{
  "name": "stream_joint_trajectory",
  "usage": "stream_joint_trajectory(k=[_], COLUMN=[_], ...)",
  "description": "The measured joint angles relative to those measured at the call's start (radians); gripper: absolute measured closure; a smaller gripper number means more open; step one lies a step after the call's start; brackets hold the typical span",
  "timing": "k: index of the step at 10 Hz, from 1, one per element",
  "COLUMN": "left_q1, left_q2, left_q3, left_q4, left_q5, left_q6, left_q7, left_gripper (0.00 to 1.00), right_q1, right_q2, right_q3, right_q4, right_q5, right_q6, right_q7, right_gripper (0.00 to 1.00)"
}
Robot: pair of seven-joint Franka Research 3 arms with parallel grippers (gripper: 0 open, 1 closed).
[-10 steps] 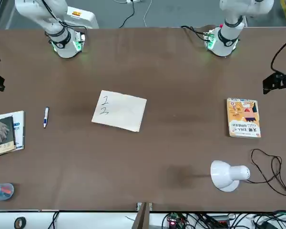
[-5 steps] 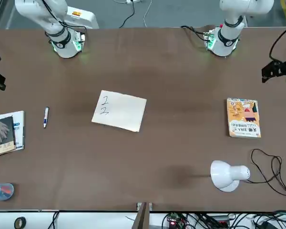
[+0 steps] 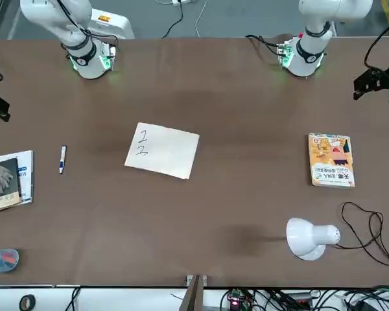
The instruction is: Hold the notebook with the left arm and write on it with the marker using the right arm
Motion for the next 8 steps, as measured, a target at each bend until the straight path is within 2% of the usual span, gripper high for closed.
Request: stream_joint_trajectory(k=[4,8], left_q1=[0.0,0.001], left_q2=[0.0,0.008], left_q3=[0.0,0.005], left_q4=[0.065,0.072], left_q5=[-0.001,-0.001], left_q6=[-0.058,-0.085], left_q7=[-0.005,-0.006], left_gripper=[0.0,0.0], right_q1=[0.001,0.004], right_q2=[0.0,0.0], right_q3=[0.0,0.0], right_q4=[-0.002,-0.004], right_q5=[0.009,0.04], right_q6=[0.01,0.01], right_q7=[0.0,0.0], right_gripper=[0.0,0.0])
